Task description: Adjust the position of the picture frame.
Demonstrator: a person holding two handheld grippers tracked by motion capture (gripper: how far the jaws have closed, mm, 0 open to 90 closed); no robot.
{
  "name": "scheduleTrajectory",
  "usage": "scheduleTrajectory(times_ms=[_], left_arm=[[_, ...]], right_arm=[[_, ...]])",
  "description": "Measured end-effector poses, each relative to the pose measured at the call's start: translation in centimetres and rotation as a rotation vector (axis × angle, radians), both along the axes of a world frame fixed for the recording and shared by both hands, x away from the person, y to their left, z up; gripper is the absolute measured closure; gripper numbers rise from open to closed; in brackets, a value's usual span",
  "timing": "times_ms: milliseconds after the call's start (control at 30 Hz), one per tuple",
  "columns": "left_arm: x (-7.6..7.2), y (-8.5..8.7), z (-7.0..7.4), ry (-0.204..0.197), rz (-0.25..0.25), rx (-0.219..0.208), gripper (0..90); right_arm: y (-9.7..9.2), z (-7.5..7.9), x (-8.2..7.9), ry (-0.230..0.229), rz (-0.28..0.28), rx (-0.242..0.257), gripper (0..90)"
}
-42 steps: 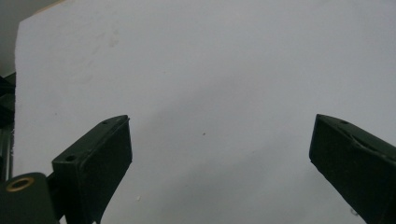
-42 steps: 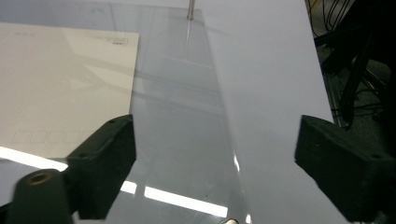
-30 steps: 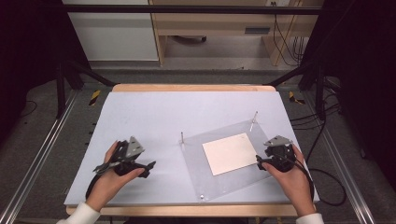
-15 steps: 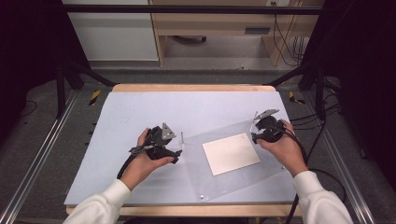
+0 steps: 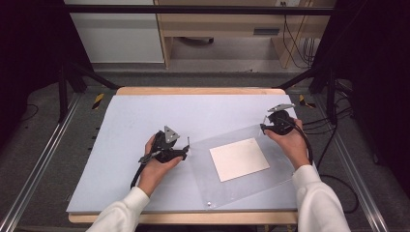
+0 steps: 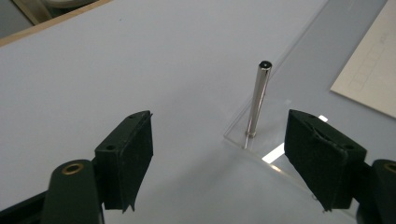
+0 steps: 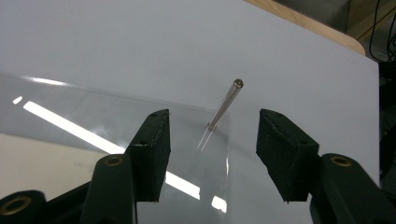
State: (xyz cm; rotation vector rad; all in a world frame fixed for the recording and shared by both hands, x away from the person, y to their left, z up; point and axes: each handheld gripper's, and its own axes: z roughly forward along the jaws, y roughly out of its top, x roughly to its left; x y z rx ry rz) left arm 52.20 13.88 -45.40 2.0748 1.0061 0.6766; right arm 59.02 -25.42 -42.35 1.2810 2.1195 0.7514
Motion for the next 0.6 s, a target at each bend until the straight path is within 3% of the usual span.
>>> scheduleTrajectory(times_ms=[100, 233, 333, 600], left_arm=[[0.2, -0.4, -0.3, 0.011, 0.011, -0.047, 24.4], [0.5, -0.7, -0.5, 0.022, 0.016, -0.069, 25.7], [0.6, -1.1, -0.8, 0.023, 0.025, -0.067, 29.5], [0.6, -1.7, -1.1, 0.041, 0.045, -0.072, 39.6]], right_arm=[[-0.3, -0.8, 0.9, -0.010, -0.004, 0.043, 49.0], [-0.4, -1.5, 1.7, -0.003, -0.026, 0.061, 49.5], [-0.7, -2.5, 2.5, 0.002, -0.045, 0.098, 54.5], [-0.3, -3.3, 2.9, 0.016, -0.036, 0.103, 65.1]])
